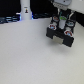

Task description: Open the kcup holder, insert the kcup into the holder, and close the kcup holder

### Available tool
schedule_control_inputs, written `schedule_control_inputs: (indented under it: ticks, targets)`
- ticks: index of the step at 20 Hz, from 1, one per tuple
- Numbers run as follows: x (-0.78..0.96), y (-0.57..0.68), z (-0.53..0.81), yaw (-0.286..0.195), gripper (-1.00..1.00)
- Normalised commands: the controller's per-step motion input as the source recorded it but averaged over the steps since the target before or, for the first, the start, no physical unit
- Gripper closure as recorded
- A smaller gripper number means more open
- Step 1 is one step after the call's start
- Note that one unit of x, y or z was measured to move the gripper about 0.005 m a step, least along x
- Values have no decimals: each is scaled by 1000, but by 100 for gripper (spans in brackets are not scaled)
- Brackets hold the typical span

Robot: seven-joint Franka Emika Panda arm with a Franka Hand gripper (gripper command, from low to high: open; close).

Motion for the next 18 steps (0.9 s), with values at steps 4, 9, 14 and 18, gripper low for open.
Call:
schedule_control_inputs:
  ticks: [4, 9, 14, 18]
  targets:
    - [27, 19, -263, 12, 100]
    - [-11, 23, 190, -2, 100]
    - [-70, 1, 394, -19, 100]
    - [-12, -3, -44, 2, 100]
